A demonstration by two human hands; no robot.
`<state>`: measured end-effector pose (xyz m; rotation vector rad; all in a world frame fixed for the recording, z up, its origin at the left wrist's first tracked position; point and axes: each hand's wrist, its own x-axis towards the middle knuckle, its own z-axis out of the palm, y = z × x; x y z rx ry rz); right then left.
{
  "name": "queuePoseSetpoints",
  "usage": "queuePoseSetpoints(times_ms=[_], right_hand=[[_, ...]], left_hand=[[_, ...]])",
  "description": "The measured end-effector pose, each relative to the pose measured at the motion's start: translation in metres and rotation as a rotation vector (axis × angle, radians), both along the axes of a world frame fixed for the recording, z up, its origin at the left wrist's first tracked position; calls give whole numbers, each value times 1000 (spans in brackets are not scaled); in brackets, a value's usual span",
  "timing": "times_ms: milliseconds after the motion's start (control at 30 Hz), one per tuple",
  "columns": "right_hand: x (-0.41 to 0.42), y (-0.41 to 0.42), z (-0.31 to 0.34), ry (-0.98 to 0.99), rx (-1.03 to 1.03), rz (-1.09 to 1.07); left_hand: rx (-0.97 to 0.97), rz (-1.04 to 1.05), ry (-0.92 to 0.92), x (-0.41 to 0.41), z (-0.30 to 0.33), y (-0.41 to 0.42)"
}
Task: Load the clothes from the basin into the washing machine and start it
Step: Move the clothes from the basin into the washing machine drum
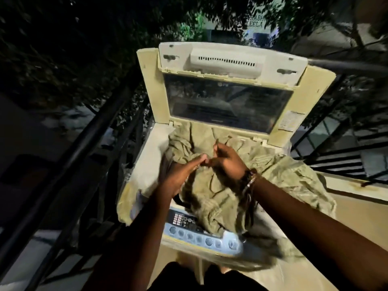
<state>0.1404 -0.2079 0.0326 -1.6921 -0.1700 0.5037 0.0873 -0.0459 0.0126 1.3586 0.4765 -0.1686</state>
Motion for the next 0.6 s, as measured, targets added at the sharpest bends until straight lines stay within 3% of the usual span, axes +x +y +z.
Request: queuePoseSetpoints(times_ms=[67, 167, 200, 300, 433, 600], right_hand=[[-2, -39, -7, -67, -52, 152], [-7, -109, -16, -521, -659, 236], [-15, -132, -20, -588, -871, 216], [-42, -181, -37, -411, -1207, 94], [-50, -179, -57, -350, -1236, 90], [-9, -97, -55, -508, -867, -104]], left_hand=[[52, 96, 22, 16, -12, 1], [194, 187, 56, 31, -34, 6], [226, 205, 81, 34, -39, 9], [314, 189, 115, 44, -51, 20], [482, -7, 62, 56, -63, 29], [385, -419, -97, 57, -53, 19]])
